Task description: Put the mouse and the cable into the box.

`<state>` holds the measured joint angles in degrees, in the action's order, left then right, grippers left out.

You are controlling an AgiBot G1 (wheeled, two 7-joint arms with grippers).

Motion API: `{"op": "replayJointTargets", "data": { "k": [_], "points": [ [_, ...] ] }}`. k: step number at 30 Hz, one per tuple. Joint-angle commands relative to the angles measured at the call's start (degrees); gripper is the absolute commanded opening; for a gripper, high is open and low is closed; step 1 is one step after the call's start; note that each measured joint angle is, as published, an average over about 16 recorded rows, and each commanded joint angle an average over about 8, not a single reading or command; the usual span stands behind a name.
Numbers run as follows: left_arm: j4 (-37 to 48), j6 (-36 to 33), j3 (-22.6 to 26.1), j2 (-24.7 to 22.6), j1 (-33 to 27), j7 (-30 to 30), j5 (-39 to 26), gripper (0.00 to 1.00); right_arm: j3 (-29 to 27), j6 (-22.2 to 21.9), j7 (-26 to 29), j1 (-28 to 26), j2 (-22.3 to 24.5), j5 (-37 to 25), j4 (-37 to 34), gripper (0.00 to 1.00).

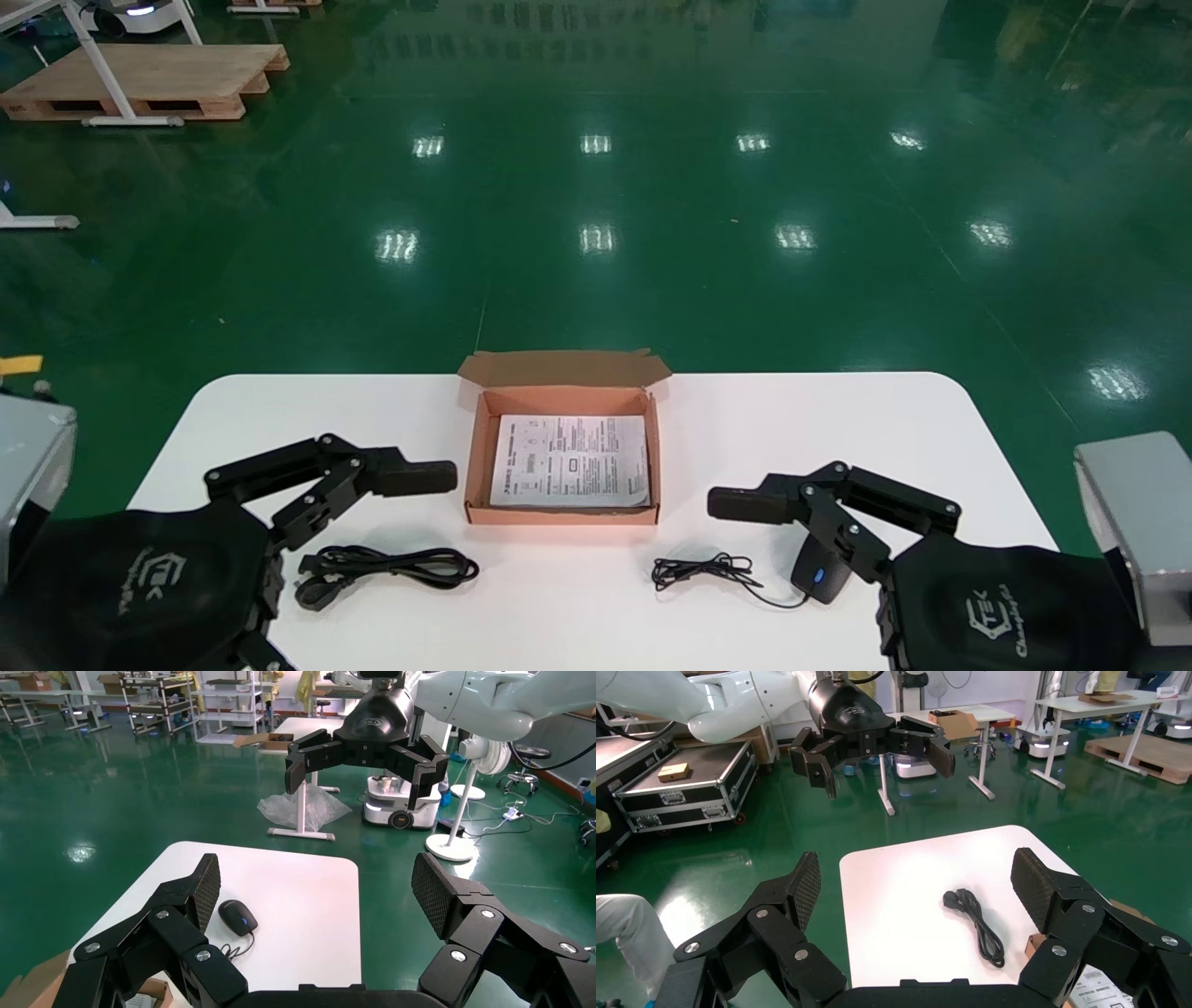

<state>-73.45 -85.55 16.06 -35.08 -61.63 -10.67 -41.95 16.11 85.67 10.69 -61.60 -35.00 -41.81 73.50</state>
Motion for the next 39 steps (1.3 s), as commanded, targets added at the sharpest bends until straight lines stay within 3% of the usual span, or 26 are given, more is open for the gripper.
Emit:
{"op": "replayJointTargets", "data": {
  "k": [1,39],
  "points": [
    [0.0,0.0,0.0,0.0,0.0,0.0,0.0,1.0,0.0,0.0,0.0,0.0,0.0,0.0,0.0,1.0],
    [0.0,0.0,0.0,0.0,0.0,0.0,0.0,1.0,0.0,0.0,0.0,0.0,0.0,0.1,0.0,1.0]
  ]
}}
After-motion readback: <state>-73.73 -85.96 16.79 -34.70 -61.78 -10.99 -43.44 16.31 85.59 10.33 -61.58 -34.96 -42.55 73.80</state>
